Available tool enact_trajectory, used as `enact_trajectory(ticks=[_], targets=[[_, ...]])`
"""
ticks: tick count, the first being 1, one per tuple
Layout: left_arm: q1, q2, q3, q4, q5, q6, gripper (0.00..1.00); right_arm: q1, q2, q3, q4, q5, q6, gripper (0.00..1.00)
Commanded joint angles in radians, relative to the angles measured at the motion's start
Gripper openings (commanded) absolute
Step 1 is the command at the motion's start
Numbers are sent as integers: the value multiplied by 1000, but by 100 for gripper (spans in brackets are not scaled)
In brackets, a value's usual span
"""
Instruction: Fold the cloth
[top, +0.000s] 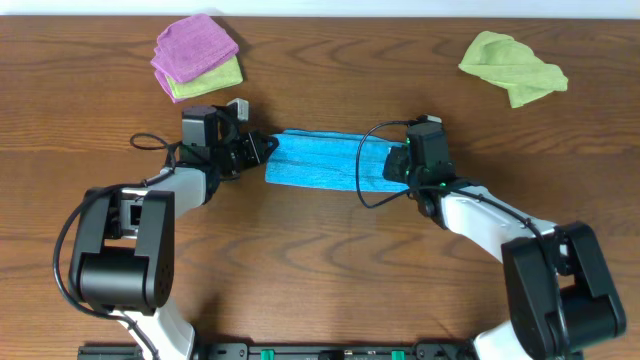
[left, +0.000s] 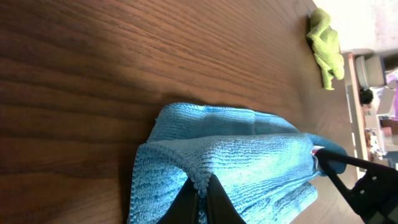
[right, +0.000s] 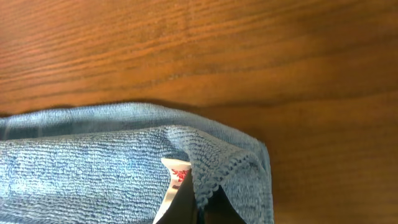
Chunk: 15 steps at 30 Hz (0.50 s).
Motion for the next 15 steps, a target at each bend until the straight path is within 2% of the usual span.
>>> enact_trajectory(ticks=[1, 8, 9, 11, 13, 14, 15], targets=[[2, 14, 13, 8, -80, 3, 6, -18, 34, 13, 18, 80, -27, 2], [1, 14, 13, 8, -122, 11, 6, -18, 56, 13, 31, 87, -27, 2], [1, 14, 13, 7, -127, 11, 9, -18, 56, 13, 32, 87, -31, 4], [1, 14, 13, 8, -129, 11, 30, -18, 56, 13, 32, 87, -34, 9], [2, 14, 13, 9, -129, 11, 35, -18, 56, 13, 29, 86, -34, 19], [4, 14, 13, 8, -129, 11, 36, -17, 54, 13, 27, 86, -34, 32], [5, 13, 13, 8, -129, 11, 36, -16, 52, 13, 23, 86, -34, 39]])
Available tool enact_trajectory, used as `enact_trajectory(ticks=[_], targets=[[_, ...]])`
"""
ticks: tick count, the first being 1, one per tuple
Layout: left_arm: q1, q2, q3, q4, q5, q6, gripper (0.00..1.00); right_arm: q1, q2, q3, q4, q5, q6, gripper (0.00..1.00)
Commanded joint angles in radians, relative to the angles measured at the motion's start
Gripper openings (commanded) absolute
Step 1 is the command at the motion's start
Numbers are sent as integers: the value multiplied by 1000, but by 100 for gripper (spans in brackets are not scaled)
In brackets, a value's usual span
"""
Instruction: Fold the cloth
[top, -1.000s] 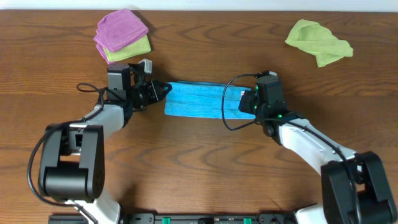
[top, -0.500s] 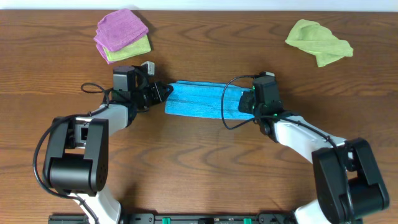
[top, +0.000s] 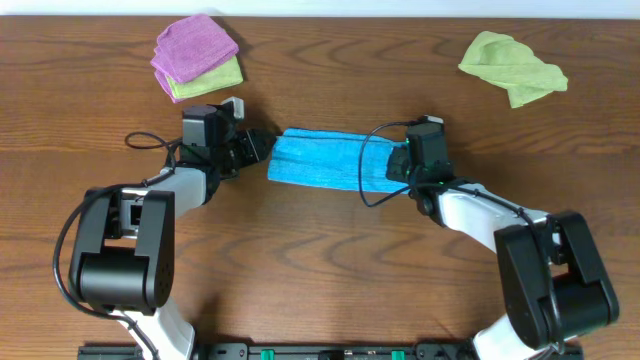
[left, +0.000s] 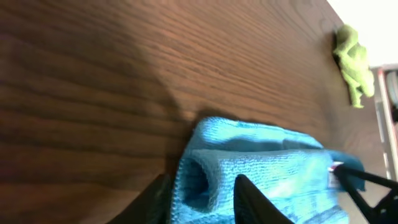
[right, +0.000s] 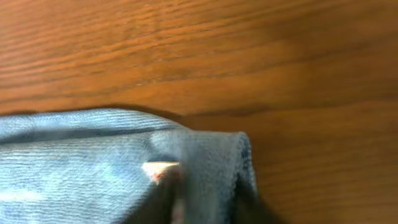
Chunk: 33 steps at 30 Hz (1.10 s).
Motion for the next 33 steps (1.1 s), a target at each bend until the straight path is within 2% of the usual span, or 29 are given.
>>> enact_trajectory(ticks=[1, 2, 4, 7, 10, 11, 15, 20, 23, 28, 33], targets=[[6, 13, 13, 2, -22, 7, 36, -7, -3, 11, -14, 25, -10, 45], [6, 11, 13, 2, -21, 7, 36, -6, -13, 11, -26, 23, -10, 54], [6, 9, 15, 2, -5, 7, 37, -6, -40, 11, -50, 18, -10, 62], [8, 0, 27, 1, 23, 7, 43, -6, -111, 11, -95, 11, -9, 71], [14, -22, 42, -1, 38, 6, 41, -6, -194, 11, -148, 11, -2, 76], [17, -31, 47, -6, 40, 6, 36, -6, -224, 11, -166, 11, -1, 79], [23, -82, 68, -55, 63, -24, 6, -6, -340, 11, -259, 11, 61, 87], [12, -126, 72, -75, 83, -105, 5, -32, -457, 11, -401, -108, 284, 92], [-10, -125, 72, -106, 71, -112, 5, -56, -494, 8, -449, -206, 312, 92], [-96, -125, 72, -225, -86, -44, 6, -75, -498, -19, -485, -288, 327, 91], [-167, -117, 77, -284, -229, 15, 5, -80, -498, -139, -386, -340, 415, 90]])
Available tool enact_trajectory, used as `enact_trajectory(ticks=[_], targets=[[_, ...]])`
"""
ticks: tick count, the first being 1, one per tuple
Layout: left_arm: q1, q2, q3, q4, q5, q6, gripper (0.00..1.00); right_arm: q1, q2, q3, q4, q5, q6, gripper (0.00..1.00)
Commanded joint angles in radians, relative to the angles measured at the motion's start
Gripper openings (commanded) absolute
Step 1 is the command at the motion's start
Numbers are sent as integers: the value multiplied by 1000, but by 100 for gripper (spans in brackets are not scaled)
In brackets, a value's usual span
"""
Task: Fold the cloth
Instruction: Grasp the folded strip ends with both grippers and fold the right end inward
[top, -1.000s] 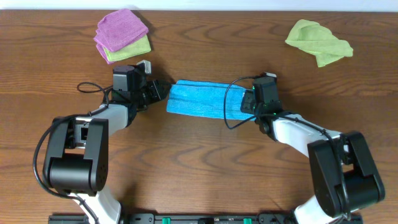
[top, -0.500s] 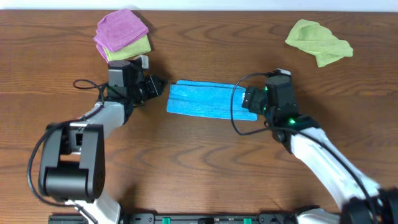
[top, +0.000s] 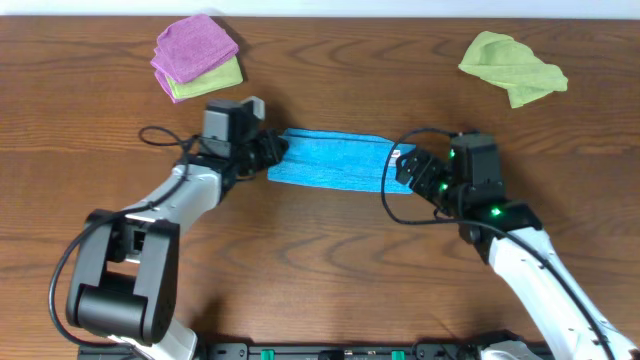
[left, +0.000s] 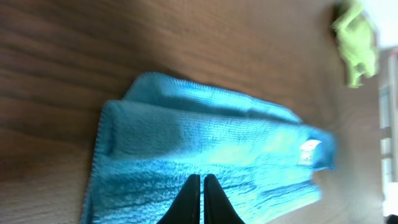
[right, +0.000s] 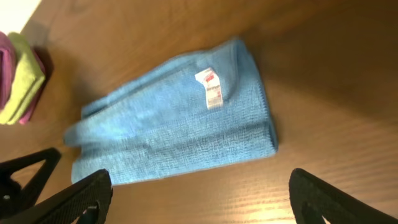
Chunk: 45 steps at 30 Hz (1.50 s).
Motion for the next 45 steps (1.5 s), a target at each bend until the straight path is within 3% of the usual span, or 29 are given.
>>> enact_trajectory(ticks=[1, 9, 22, 37, 45], targets=[[-28, 7, 18, -18, -136, 67, 6, -10, -6, -103, 77, -88, 98, 90], [-35, 86, 19, -26, -180, 84, 6, -10, -6, -340, 409, -135, 256, 89], [-35, 121, 22, -31, -193, 87, 6, -9, 16, -375, 441, -34, 275, 83], [-35, 121, 22, -93, -193, 87, 6, -8, 383, -375, 850, 5, 301, 80], [-35, 121, 22, -109, -194, 92, 6, -8, 522, -368, 995, 46, 301, 72]])
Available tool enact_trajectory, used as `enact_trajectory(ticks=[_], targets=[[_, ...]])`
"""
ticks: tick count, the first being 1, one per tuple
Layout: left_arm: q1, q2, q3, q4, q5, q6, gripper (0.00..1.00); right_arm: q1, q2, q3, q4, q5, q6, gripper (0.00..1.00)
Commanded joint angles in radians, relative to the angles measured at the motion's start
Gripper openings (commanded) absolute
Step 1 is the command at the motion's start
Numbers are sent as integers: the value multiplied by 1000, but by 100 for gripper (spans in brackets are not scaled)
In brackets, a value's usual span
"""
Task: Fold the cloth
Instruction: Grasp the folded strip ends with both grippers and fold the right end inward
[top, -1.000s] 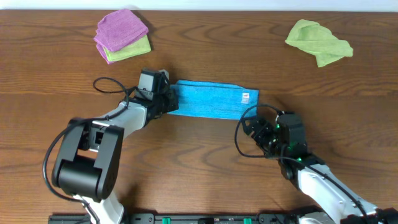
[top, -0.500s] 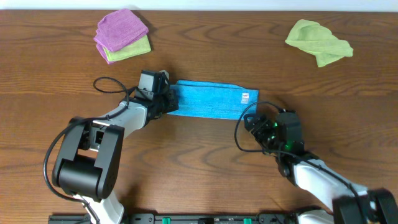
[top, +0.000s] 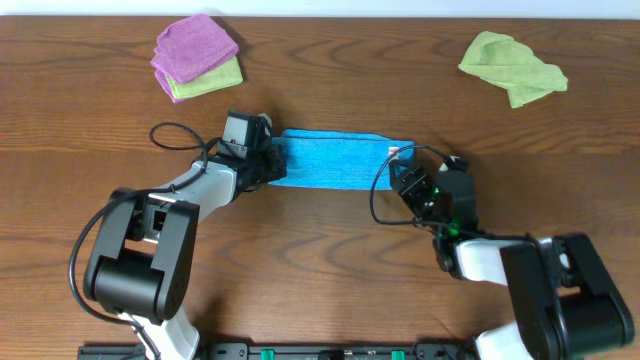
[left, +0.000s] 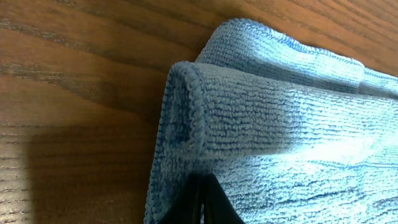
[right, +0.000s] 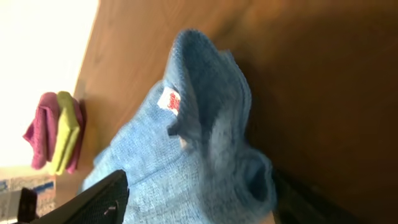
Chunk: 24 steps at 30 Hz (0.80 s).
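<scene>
The blue cloth (top: 335, 160) lies on the wooden table as a long folded strip, with a white tag near its right end. My left gripper (top: 270, 165) is at the strip's left end. In the left wrist view its fingers (left: 202, 199) are shut, tips resting on the cloth (left: 280, 137) near the rolled left edge. Whether they pinch fabric cannot be told. My right gripper (top: 400, 178) is at the right end. In the right wrist view it (right: 199, 205) stands open, with the cloth's bunched end (right: 186, 143) between its fingers (right: 99, 199).
A folded pink-and-green stack (top: 197, 55) sits at the back left and also shows in the right wrist view (right: 53, 130). A crumpled green cloth (top: 512, 65) lies at the back right. Black cables loop beside both wrists.
My right gripper was back from the cloth's right end and is now low, open around that end. The left gripper is still shut, now lower with its tips on the left end.
Both grippers first held the strip's ends pinched and raised. Then both were open, with the cloth lying flat. Later the right arm had drawn back and the left was shut over the cloth. Now both are at the ends again.
</scene>
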Motion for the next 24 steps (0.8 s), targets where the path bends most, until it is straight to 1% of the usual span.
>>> enact_trajectory(ticks=[1, 7, 8, 10, 11, 13, 14, 16, 20, 24], targets=[[0, 14, 2, -25, -26, 22, 6, -5, 109, -31, -28, 53, 18, 70], [0, 14, 2, -32, -26, 22, 6, 14, 218, 28, 1, 54, 10, 64], [0, 14, 2, -34, -26, 22, 6, 19, 233, 42, 1, 55, 0, 62], [0, 14, 2, -41, -26, 22, 6, 29, 262, 72, 1, 61, -23, 55], [0, 14, 2, -44, -26, 22, 6, 34, 274, 86, 1, 61, -40, 50], [0, 14, 2, -51, -35, 22, 6, 40, 293, 112, 0, 61, -71, 34], [0, 14, 2, -55, -40, 22, 6, 42, 296, 120, 0, 61, -88, 19], [0, 14, 2, -56, -40, 22, 6, 43, 296, 130, 2, 60, -125, 1], [0, 14, 2, -56, -39, 22, 6, 43, 277, 133, 8, 34, -184, 1], [0, 14, 2, -65, -36, 21, 6, 43, 208, 133, 8, -15, -240, 1]])
